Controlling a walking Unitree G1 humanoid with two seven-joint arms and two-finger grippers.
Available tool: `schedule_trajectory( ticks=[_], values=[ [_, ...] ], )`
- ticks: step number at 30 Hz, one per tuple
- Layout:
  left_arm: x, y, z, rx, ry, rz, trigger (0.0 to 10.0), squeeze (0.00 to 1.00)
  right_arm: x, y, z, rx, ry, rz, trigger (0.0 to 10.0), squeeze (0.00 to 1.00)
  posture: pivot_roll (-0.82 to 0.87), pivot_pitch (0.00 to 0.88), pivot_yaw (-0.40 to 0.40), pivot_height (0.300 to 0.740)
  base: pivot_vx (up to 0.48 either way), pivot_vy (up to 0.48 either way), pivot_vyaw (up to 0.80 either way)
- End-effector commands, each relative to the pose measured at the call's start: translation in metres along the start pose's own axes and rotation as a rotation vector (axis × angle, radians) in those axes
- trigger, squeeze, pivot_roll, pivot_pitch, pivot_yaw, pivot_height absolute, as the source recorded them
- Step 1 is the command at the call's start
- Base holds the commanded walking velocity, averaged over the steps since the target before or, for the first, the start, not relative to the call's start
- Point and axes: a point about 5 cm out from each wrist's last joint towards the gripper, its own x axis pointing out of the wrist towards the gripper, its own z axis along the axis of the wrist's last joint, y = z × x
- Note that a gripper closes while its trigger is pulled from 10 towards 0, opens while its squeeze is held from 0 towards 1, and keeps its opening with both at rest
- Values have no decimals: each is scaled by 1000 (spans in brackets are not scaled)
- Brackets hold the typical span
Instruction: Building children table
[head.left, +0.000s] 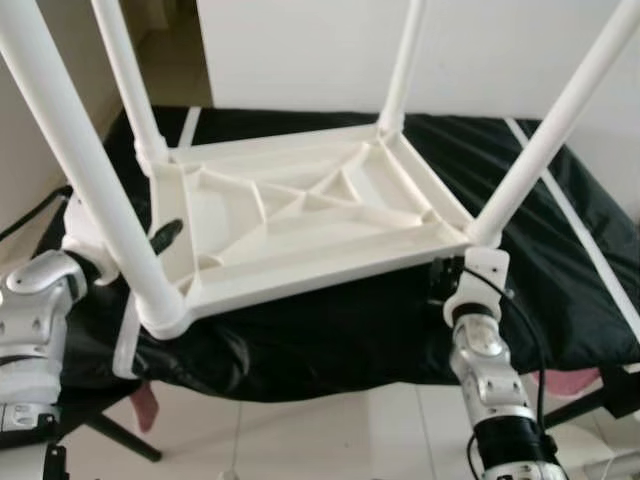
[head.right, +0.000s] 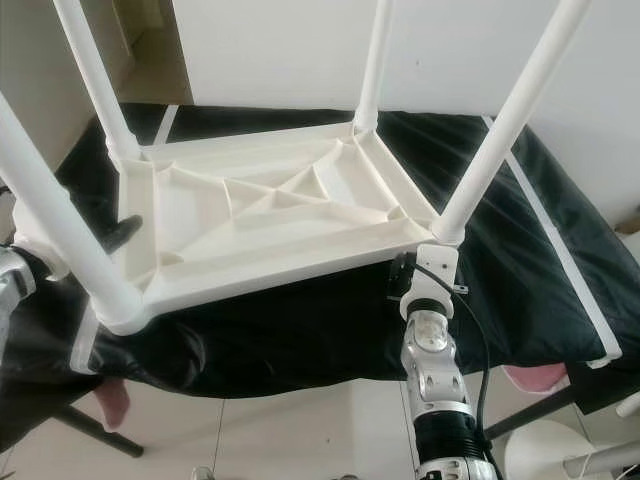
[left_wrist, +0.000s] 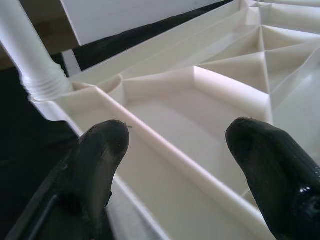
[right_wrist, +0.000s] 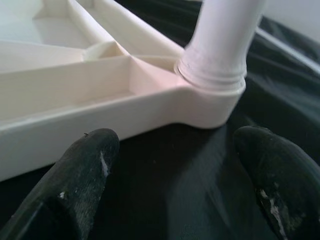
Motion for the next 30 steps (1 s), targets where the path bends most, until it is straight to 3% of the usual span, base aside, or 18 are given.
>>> schedule_trajectory(
  ticks=[1, 8, 10, 13, 14, 16, 21, 26, 30],
  values=[
    [4, -8, 0, -2, -14, -37, 10000, 0, 0, -2, -6, 11, 38, -8, 10000, 0, -16, 86, -9, 740, 0, 0, 0],
    [16, -39, 1, -71, -60, -130, 10000, 0, 17, 3, 1, 21, 59, 67, 10000, 0, -7, 83, -10, 740, 0, 0, 0],
    [17, -42, 1, -83, -65, -136, 10000, 0, 19, 4, 1, 20, 62, 80, 10000, 0, 3, 77, -12, 740, 0, 0, 0],
    [21, -60, 6, -107, -102, -172, 10000, 0, 28, 6, 6, 17, 56, 108, 10000, 0, 5, 74, -11, 740, 0, 0, 0],
    [21, -60, 6, -107, -102, -172, 10000, 0, 28, 6, 6, 17, 56, 108, 10000, 0, 5, 74, -11, 740, 0, 0, 0],
    [26, -79, 9, -133, -135, -190, 10000, 0, 35, 8, 9, 6, 56, 152, 10000, 0, 14, 64, -17, 740, 0, 0, 0],
    [32, -97, 13, -184, -168, -201, 10000, 0, 41, 9, 11, -12, 59, 186, 10000, 0, 17, 58, -22, 740, 0, 0, 0],
    [47, -152, 27, -267, -228, -282, 10000, 0, 56, 11, 22, -30, 41, 238, 10000, 0, 16, 49, -25, 740, 0, 0, 0],
    [53, -172, 37, -297, -259, -321, 10000, 0, 61, 8, 24, -40, 40, 229, 10000, 0, 9, 47, -21, 740, 0, 0, 0]
  ],
)
